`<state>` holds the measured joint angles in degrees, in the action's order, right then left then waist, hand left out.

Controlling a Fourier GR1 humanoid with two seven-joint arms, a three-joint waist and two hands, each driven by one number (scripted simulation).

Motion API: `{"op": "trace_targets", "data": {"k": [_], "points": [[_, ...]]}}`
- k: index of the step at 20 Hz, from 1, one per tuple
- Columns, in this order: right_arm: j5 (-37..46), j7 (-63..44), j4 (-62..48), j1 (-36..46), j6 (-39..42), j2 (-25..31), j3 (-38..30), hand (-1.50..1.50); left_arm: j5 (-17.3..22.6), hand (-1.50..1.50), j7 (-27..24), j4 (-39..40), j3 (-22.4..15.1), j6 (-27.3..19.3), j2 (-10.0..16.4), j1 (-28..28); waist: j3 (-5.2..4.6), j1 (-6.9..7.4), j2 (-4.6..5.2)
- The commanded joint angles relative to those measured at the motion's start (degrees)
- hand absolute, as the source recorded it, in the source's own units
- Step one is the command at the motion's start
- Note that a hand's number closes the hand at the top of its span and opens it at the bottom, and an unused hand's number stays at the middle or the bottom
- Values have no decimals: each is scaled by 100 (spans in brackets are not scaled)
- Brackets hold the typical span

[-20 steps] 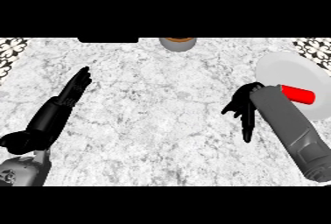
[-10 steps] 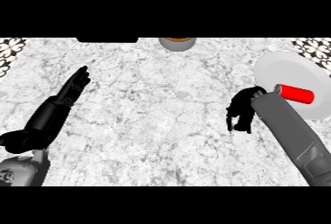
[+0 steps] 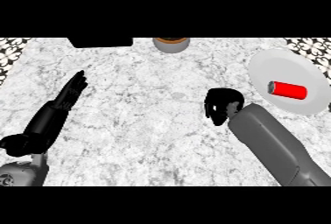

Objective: Pick the can from the placemat and place it in the plate

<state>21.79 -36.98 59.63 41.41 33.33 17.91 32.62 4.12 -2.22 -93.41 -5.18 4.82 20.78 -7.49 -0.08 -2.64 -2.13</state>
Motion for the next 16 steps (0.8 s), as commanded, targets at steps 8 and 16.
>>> {"op": "trace_targets", "data": {"k": [8, 16], "points": [[2785, -831, 2822, -1641, -3445, 329, 1297, 150, 69, 0, -122, 13, 264, 111, 174, 73, 6, -97, 97], [3565, -2003, 5486, -2784, -3411, 1187, 902, 150, 123, 0, -11, -140, 231, 267, 71, -31, 5, 120, 170]]}}
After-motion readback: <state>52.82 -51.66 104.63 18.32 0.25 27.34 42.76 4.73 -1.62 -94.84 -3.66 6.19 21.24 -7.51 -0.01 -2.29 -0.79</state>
